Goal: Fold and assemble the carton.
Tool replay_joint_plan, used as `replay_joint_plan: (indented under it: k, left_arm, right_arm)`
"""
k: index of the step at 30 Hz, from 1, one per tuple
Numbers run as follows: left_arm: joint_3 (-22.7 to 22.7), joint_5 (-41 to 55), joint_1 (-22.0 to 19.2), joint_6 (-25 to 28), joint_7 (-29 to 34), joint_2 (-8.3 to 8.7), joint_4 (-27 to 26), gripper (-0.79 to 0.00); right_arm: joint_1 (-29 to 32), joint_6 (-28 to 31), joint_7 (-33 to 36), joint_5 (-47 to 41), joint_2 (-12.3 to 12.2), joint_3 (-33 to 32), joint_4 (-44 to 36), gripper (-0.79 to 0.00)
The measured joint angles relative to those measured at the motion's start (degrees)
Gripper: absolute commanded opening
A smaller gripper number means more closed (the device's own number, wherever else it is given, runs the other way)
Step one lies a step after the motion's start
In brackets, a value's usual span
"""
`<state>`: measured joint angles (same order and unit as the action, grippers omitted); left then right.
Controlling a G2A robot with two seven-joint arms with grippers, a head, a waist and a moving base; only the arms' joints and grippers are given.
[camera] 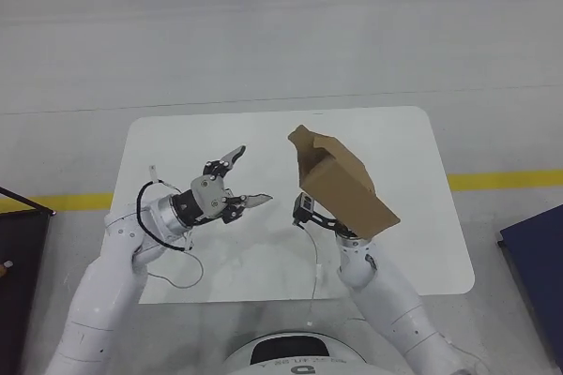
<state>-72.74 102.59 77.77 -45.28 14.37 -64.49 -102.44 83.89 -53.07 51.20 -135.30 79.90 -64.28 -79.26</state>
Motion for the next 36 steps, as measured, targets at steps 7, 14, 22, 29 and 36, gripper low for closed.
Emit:
replay_joint_plan:
  k: [7,14,22,29,36]
  left_arm:
    - [6.76,6.03,-8.56,3.45,-3.91,-1.9,6.17,-0.182]
    - [9.82,10.12,-12.13,8.61,-3.59,-3.37,7.45,-0.219]
    - [12.15,9.4,-12.96,10.52,-2.82,-4.31,6.86,-0.308]
    - [12.03,7.48,-12.26,9.08,-3.33,-4.37,5.73,-0.286]
    - [7.98,7.81,-9.12,9.27,-1.88,-3.85,4.35,-0.243]
  right_arm:
    - [2.61,-4.87,-4.88,-1.59,2.2,-3.97,-1.84,-0.785]
    - [4.21,-4.93,-4.89,0.7,4.01,-5.0,-2.51,-0.785]
    - [4.18,-4.93,-4.89,2.93,5.16,-5.08,-2.32,-0.785]
    - [3.96,-4.93,-4.89,4.72,5.71,-5.0,-2.01,-0.785]
    - [4.05,-4.93,-4.9,5.52,6.07,-5.41,-1.66,-0.785]
